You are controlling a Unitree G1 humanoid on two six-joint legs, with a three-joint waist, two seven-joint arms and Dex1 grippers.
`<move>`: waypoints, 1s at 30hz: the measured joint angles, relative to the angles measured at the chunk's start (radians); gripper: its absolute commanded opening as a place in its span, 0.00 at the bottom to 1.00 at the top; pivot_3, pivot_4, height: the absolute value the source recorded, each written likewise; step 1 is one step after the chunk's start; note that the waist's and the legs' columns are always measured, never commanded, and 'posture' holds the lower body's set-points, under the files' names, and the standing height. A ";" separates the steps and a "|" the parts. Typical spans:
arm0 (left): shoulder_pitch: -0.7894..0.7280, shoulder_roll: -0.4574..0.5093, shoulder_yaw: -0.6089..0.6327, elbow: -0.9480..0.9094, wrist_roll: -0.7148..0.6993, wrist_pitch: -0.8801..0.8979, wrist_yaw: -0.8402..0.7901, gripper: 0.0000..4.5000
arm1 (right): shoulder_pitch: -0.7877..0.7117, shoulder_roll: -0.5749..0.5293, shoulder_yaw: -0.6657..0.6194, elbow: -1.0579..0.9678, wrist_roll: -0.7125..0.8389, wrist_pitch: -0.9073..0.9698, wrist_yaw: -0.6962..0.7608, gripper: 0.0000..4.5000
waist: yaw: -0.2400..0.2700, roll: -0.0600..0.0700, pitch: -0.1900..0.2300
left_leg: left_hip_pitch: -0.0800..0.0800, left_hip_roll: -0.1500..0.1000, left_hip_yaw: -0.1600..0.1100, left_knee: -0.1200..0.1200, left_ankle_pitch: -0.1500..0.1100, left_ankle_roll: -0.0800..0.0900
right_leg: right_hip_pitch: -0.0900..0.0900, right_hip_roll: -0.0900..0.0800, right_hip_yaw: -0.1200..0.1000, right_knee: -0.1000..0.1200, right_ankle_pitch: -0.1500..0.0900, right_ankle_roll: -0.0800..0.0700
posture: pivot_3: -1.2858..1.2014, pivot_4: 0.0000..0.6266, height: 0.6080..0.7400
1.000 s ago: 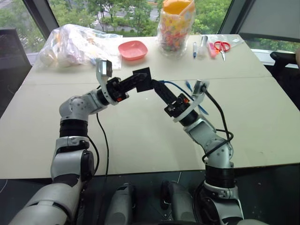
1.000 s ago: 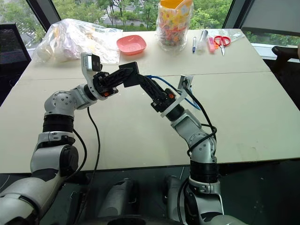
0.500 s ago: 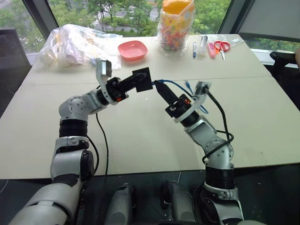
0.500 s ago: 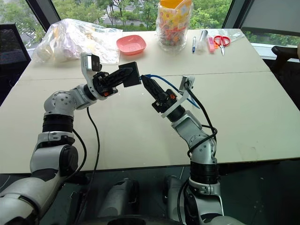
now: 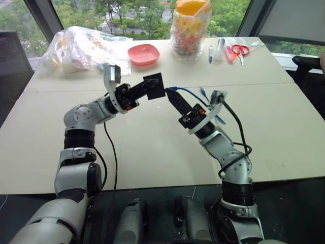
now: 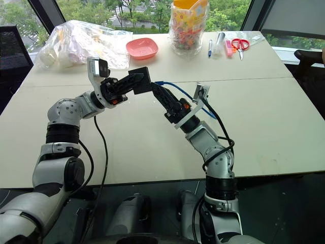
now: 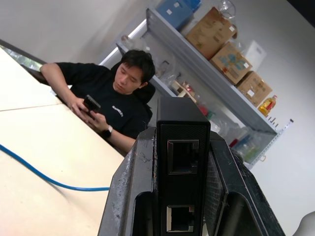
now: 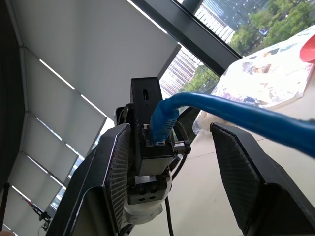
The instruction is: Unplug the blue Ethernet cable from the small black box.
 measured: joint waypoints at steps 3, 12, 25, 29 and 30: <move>0.000 0.000 0.000 0.000 0.000 -0.001 0.000 0.12 | 0.000 0.000 0.000 0.001 0.000 0.000 0.000 0.59 | 0.000 0.000 0.000 | 0.000 0.000 0.000 0.000 0.000 0.000 | 0.000 0.000 0.000 0.000 0.000 0.000 | 0.52 0.24 1.00; 0.000 0.000 -0.009 0.000 0.000 -0.012 0.000 0.12 | 0.000 0.003 0.002 0.014 -0.002 -0.003 0.000 0.40 | 0.000 0.000 0.000 | 0.000 0.000 0.000 0.000 0.000 0.000 | 0.000 0.000 0.000 0.000 0.000 0.000 | 0.52 0.24 1.00; 0.001 0.006 -0.009 0.004 0.004 -0.018 0.007 0.12 | -0.002 0.015 0.002 0.014 0.008 -0.013 0.013 0.01 | 0.000 0.000 0.000 | 0.000 0.000 0.000 0.000 0.000 0.000 | 0.000 0.000 0.000 -0.001 -0.001 -0.001 | 0.52 0.24 1.00; 0.010 0.038 -0.007 0.002 0.001 -0.013 0.022 0.12 | -0.003 0.022 -0.022 0.028 0.017 -0.034 -0.023 0.01 | -0.001 0.000 0.000 | 0.000 0.000 0.000 -0.001 0.000 0.000 | 0.000 0.000 0.000 -0.001 -0.001 -0.001 | 0.52 0.24 1.00; 0.015 0.058 -0.003 0.002 -0.001 -0.011 0.022 0.12 | -0.003 0.010 -0.068 0.039 0.017 -0.058 -0.045 0.01 | 0.000 0.000 0.000 | 0.000 0.000 0.000 -0.001 0.000 0.000 | 0.000 0.000 0.000 -0.001 -0.001 -0.001 | 0.52 0.24 1.00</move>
